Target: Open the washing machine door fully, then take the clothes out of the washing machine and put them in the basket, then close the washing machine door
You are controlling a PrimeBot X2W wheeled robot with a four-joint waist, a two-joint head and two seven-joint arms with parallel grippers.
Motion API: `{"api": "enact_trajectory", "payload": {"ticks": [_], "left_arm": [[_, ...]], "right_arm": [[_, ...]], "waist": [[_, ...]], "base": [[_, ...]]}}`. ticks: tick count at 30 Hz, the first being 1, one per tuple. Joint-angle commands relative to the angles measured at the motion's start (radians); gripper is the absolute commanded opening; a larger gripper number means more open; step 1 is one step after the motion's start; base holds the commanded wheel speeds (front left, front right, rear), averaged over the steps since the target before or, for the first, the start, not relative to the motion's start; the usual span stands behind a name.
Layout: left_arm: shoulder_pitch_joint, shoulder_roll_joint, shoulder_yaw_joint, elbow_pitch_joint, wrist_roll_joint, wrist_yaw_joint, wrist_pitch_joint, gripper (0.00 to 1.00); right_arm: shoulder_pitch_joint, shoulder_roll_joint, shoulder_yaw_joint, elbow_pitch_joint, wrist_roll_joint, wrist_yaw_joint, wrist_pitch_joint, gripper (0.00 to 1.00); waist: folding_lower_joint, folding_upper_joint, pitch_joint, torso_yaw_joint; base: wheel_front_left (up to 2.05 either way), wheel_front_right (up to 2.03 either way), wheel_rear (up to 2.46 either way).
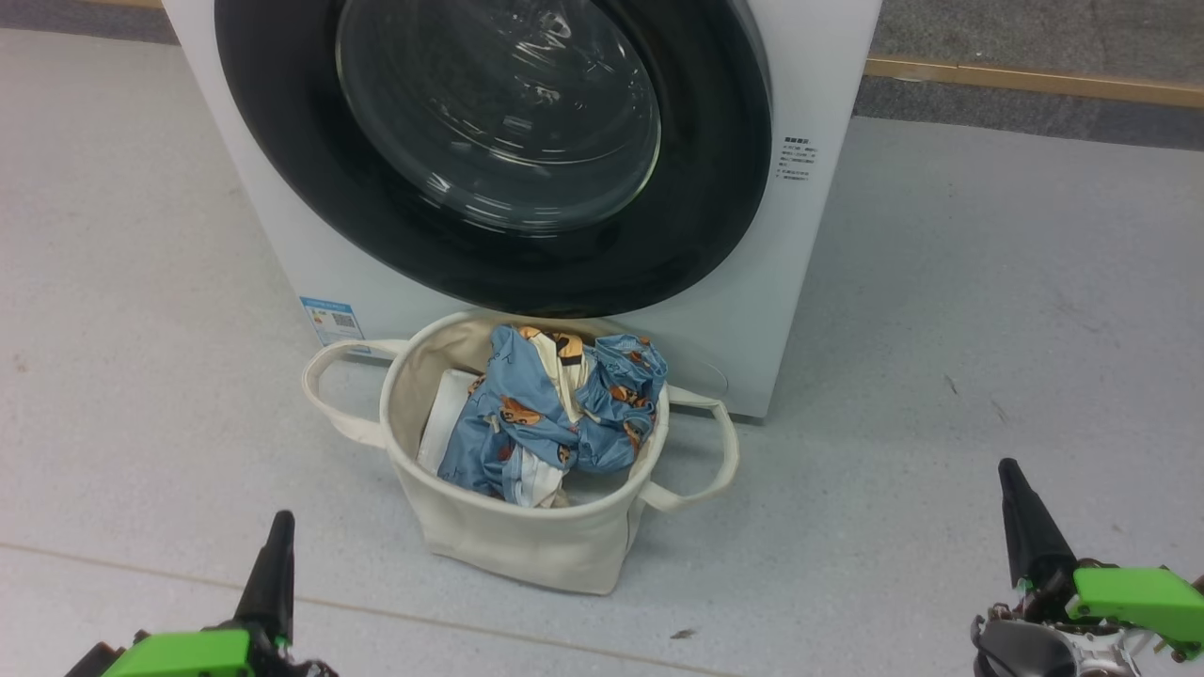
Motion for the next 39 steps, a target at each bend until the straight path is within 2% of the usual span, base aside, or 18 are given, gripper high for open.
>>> {"api": "enact_trajectory", "payload": {"ticks": [1, 39], "left_arm": [[-0.027, 0.005, 0.034, -0.039, -0.004, -0.007, 0.008, 0.00], [-0.027, 0.005, 0.034, -0.039, -0.004, -0.007, 0.008, 0.00]], "right_arm": [[-0.015, -0.006, 0.019, -0.040, 0.005, 0.000, 0.008, 0.00], [-0.015, -0.006, 0.019, -0.040, 0.006, 0.000, 0.008, 0.00]], "waist": [[0.0000, 0.0000, 0.000, 0.000], [0.0000, 0.0000, 0.000, 0.000]], "base": [[0.00, 0.00, 0.00], [0.00, 0.00, 0.00]]}}
